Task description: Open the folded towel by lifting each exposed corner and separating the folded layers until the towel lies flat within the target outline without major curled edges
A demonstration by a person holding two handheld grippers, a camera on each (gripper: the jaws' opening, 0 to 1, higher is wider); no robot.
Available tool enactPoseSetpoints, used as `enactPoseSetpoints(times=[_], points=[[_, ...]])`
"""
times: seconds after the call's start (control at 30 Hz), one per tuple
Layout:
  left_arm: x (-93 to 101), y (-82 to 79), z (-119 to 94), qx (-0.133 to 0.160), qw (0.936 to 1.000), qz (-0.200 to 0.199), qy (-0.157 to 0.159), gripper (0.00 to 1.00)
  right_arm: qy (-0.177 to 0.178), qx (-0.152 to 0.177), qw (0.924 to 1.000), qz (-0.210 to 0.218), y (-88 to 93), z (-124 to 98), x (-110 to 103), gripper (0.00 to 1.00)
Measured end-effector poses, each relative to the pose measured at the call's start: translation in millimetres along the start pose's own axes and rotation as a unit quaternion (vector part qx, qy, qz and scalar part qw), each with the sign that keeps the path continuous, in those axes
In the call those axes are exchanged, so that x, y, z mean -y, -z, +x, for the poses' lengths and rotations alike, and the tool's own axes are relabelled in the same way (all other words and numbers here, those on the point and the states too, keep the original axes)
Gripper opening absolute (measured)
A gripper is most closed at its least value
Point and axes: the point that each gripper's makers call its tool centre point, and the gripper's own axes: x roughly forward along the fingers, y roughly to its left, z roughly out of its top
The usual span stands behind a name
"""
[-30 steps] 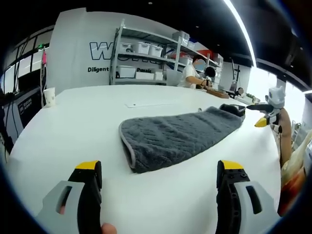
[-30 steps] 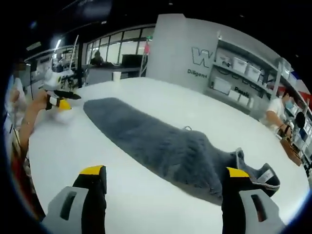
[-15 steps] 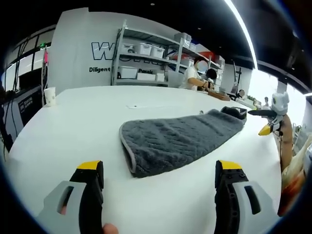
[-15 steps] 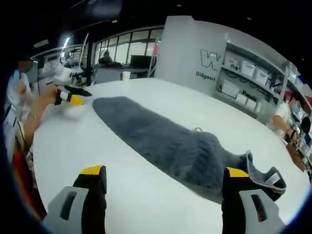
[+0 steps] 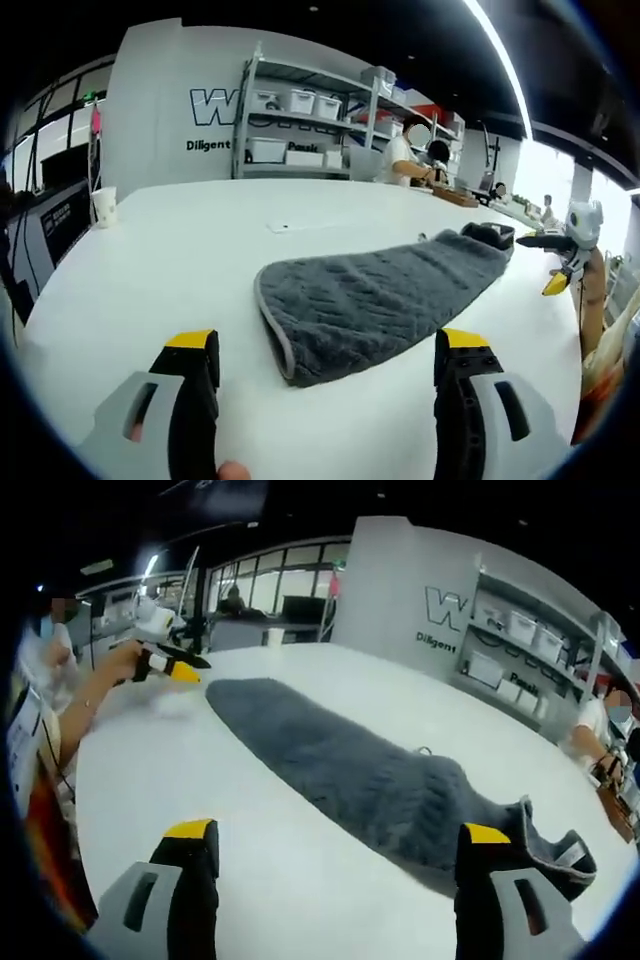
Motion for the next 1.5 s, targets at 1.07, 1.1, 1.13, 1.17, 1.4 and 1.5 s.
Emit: enactPoseSetpoints(times=[1.07,1.1,1.13,1.17,1.4,1.5], points=[[-26.2,12.9,44,-0.036,0.9992,-0.013,-0.013,0.08,-0.001,0.006,0.9999,-0.009,1.9,-4,4,0.96],[-23.8,14.1,43,-0.035,0.9992,-0.013,-0.012,0.07,-0.001,0.007,0.9999,-0.008,1.5,-4,4,0.96],[-23.0,13.8,43,-0.034,0.9993,-0.012,-0.012,0.06,-0.001,0.008,0.9999,-0.008,0.7,-4,4,0.96],[-23.1,13.7,43,-0.034,0.9993,-0.011,-0.013,0.06,-0.001,0.008,0.9999,-0.009,0.3,-4,4,0.96],[-29.8,17.2,39,-0.044,0.9980,0.025,-0.037,0.05,-0.004,0.004,0.9999,-0.012,1.3,-3,2,0.96],[-38.1,18.3,36,-0.047,0.9979,0.021,-0.039,0.05,-0.004,0.004,0.9999,-0.011,1.8,-4,3,0.96]])
